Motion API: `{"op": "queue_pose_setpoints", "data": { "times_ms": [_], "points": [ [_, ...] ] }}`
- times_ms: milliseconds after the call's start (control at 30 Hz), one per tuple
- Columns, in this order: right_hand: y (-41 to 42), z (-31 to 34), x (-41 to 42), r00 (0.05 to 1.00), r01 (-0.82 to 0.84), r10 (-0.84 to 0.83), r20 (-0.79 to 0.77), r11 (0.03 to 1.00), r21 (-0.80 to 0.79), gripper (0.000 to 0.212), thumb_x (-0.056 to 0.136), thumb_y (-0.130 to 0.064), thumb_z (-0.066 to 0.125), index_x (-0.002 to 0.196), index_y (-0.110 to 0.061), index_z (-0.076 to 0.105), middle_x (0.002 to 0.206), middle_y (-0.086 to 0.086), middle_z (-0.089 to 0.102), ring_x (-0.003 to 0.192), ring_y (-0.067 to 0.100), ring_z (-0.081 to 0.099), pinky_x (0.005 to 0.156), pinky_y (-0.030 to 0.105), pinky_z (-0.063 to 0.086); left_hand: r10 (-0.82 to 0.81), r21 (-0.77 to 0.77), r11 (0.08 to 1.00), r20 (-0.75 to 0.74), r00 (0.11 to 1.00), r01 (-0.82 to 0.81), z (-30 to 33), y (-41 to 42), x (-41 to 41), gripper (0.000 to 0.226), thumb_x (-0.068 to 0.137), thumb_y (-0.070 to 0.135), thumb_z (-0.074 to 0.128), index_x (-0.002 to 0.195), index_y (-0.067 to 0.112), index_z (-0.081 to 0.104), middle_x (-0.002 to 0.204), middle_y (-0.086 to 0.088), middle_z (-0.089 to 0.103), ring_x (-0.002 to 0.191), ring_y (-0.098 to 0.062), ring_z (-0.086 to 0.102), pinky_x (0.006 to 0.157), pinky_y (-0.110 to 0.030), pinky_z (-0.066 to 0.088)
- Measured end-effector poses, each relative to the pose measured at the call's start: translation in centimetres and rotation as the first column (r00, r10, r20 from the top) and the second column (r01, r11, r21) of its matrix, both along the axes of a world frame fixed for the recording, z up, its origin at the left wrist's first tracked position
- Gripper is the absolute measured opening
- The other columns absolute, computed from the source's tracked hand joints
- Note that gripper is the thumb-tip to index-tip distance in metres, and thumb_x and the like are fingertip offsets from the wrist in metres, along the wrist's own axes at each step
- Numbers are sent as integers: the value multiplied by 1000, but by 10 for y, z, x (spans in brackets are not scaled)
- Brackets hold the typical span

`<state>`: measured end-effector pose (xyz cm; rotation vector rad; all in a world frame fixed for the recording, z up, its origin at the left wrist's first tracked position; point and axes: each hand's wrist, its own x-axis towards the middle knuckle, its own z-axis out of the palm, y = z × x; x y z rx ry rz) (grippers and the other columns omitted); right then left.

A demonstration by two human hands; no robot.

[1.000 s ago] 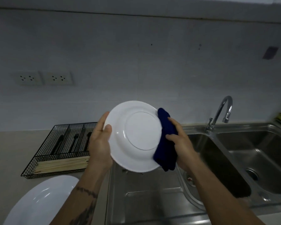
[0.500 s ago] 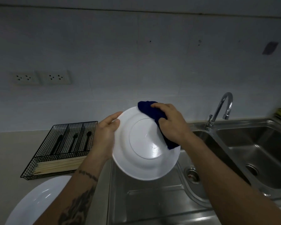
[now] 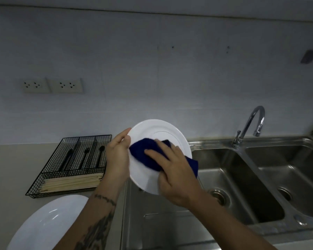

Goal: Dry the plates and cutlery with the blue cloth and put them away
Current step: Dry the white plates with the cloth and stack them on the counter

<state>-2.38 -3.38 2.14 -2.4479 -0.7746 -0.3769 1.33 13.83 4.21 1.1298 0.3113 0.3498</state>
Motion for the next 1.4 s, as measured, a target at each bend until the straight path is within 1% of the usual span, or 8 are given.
{"op": "queue_pose_setpoints", "data": {
  "times_ms": [267,400,633,833,933,1100,1233,1400],
  "points": [
    [-17,9,33,911,380,-234,-339,793,476,63,84,3,38,139,-23,54,145,1,46,127,19,45,113,31,34,-54,298,954,113,992,18,-4,5,-15,35,97,4,55,102,33,74,108,4,74,101,-20,70,83,-34,57],
    [-33,38,59,748,493,-23,-663,687,533,61,90,5,39,130,-38,53,128,-2,58,105,25,61,97,49,54,-215,469,877,196,957,101,6,8,-21,34,96,7,58,109,35,72,112,10,74,105,-13,68,90,-30,54],
    [-61,44,67,692,389,185,-698,719,576,52,79,20,59,109,-22,69,110,8,71,100,34,66,83,49,57,-216,607,794,214,953,44,7,28,-17,35,97,3,55,109,31,71,108,16,73,101,1,66,84,-13,51],
    [-49,39,52,876,222,111,-468,771,598,51,75,24,60,94,-23,66,99,1,70,90,27,66,75,46,61,38,665,735,151,988,-130,-19,22,-5,34,102,19,50,133,27,61,132,4,59,118,-9,54,105,-29,44],
    [-35,27,42,941,144,67,-332,807,573,55,73,24,60,97,-25,65,104,-2,66,93,17,65,76,29,59,64,563,825,5,998,-56,-20,12,-1,41,106,34,38,147,37,43,146,8,41,130,-10,41,111,-32,33],
    [-26,2,28,982,62,20,-186,903,425,67,66,23,60,99,-36,63,107,-11,60,99,1,57,82,10,46,-109,-146,985,-125,986,90,-21,10,-2,56,103,45,43,153,22,34,148,-8,46,127,-34,52,104,-57,45],
    [-24,-10,20,950,-15,113,-290,948,319,74,72,20,62,102,-47,60,113,-13,58,105,-3,54,85,9,44,-45,-131,991,-115,992,30,-21,17,-14,45,95,3,42,134,24,48,116,-7,56,108,-31,57,94,-55,51],
    [-3,-7,18,803,-26,267,-533,909,416,64,79,20,64,108,-37,70,118,-12,66,101,0,64,75,15,52,132,-63,988,-169,977,-144,-40,50,-43,65,73,9,40,134,22,57,123,-10,65,106,-34,63,86,-54,57]
  ]
}}
